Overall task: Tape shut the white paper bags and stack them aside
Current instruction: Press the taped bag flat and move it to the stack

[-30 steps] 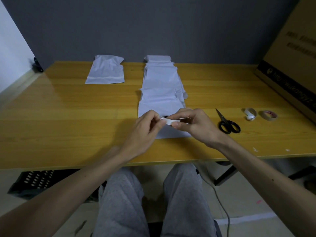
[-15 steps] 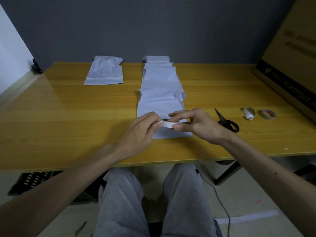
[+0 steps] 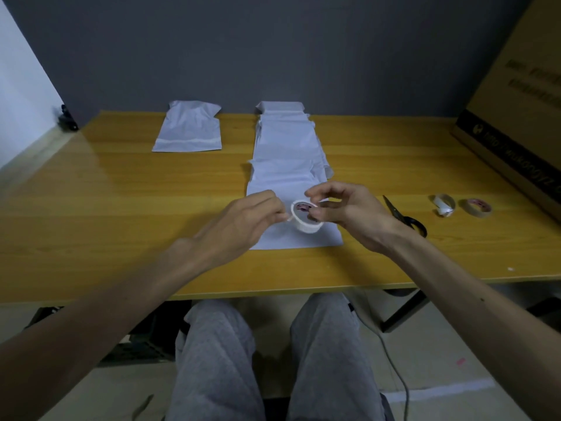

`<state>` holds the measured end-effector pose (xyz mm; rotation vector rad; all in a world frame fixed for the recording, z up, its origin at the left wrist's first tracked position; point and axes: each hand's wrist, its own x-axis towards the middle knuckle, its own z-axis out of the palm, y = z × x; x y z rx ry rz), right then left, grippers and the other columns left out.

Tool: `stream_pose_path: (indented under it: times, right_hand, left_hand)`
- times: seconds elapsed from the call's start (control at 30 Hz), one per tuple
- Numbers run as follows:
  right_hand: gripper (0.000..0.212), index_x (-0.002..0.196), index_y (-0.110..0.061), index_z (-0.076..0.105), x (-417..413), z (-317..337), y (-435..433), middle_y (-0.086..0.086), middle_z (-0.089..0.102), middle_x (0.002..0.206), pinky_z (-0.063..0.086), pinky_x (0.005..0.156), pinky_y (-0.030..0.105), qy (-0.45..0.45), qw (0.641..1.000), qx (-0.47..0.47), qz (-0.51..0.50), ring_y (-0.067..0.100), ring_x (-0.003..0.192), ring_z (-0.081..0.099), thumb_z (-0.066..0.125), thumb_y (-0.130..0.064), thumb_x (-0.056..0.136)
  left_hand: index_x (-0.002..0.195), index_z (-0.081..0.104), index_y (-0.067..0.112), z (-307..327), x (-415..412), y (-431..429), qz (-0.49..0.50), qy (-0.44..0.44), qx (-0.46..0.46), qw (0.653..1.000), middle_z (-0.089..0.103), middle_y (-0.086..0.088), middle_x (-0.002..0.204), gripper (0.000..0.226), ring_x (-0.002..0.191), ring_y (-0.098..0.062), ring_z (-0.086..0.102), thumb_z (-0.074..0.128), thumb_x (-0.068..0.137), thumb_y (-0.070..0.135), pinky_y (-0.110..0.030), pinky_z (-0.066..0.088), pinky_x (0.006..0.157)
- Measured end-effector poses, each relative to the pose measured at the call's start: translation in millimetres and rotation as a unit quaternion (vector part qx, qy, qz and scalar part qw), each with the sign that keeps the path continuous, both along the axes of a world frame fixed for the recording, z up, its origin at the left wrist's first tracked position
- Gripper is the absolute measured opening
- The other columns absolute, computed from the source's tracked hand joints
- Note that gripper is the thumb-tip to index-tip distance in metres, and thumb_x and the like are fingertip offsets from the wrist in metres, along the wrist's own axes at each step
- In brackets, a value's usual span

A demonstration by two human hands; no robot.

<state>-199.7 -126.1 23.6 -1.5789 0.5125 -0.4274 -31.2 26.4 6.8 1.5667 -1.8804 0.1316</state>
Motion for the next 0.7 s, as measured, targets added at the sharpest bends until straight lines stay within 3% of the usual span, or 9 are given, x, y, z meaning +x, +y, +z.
stream_pose_path:
  times: [0.1,0.2,0.27,0.4,0.53,0.6,0.7]
  right_hand:
    - [0.040,0.105,-0.013,0.068,1,0,-1,0.008,0.064,0.111,0.055,0.084,0.030,0.010,0.999,0.004,-0.033,0.027,0.094,0.068,0.076,0.008,0.072]
    - [0.030,0.097,-0.005,0.071,1,0,1,0.009,0.072,0.091,0.054,0.074,0.025,-0.005,0.998,-0.006,-0.059,0.020,0.079,0.069,0.075,0.009,0.072]
    - [0.026,0.095,0.001,0.070,2,0,1,0.013,0.072,0.086,0.054,0.072,0.027,-0.028,0.996,-0.016,-0.079,0.021,0.070,0.067,0.074,0.009,0.071]
    - [0.022,0.085,-0.003,0.068,10,4,11,0.012,0.068,0.085,0.054,0.070,0.024,-0.059,0.993,-0.055,-0.091,0.019,0.077,0.065,0.075,0.011,0.069]
    - [0.028,0.075,-0.013,0.067,21,6,20,0.000,0.068,0.080,0.052,0.070,0.022,-0.070,0.987,-0.098,-0.106,0.011,0.077,0.063,0.078,0.011,0.067]
    - [0.028,0.074,-0.015,0.068,22,6,21,-0.002,0.070,0.081,0.054,0.075,0.026,-0.070,0.986,-0.104,-0.109,0.012,0.081,0.064,0.079,0.009,0.066]
    - [0.028,0.074,-0.015,0.069,22,6,24,0.001,0.070,0.082,0.052,0.071,0.022,-0.068,0.987,-0.102,-0.103,0.009,0.078,0.065,0.079,0.010,0.066]
  left_hand:
    - [0.082,0.055,0.003,1,10,4,-0.003,0.026,0.021,0.999,0.045,0.008,0.077,0.026,0.068,-0.004,0.040,0.057,0.095,0.025,-0.010,0.032,0.068]
    - [0.077,0.056,0.002,0,19,11,0.022,0.083,0.018,0.996,0.050,0.007,0.068,0.032,0.064,-0.005,0.047,0.058,0.091,0.031,-0.014,0.037,0.061]
    - [0.077,0.059,0.004,-1,21,16,0.075,0.174,0.037,0.981,0.056,0.000,0.066,0.036,0.061,-0.015,0.053,0.055,0.092,0.037,-0.025,0.043,0.057]
    - [0.082,0.060,0.004,-3,2,12,0.152,0.412,0.152,0.885,0.059,-0.003,0.070,0.037,0.055,-0.014,0.056,0.045,0.101,0.032,-0.029,0.048,0.059]
    - [0.091,0.058,0.000,0,-15,3,0.163,0.569,0.203,0.780,0.056,-0.007,0.073,0.037,0.053,-0.019,0.056,0.048,0.100,0.034,-0.034,0.052,0.059]
    - [0.090,0.060,0.000,3,-14,1,0.177,0.597,0.200,0.757,0.057,-0.007,0.072,0.036,0.053,-0.020,0.056,0.052,0.098,0.034,-0.033,0.053,0.057]
    - [0.086,0.062,-0.002,4,-10,-1,0.187,0.604,0.182,0.753,0.057,-0.009,0.073,0.029,0.052,-0.019,0.052,0.059,0.096,0.026,-0.036,0.055,0.063]
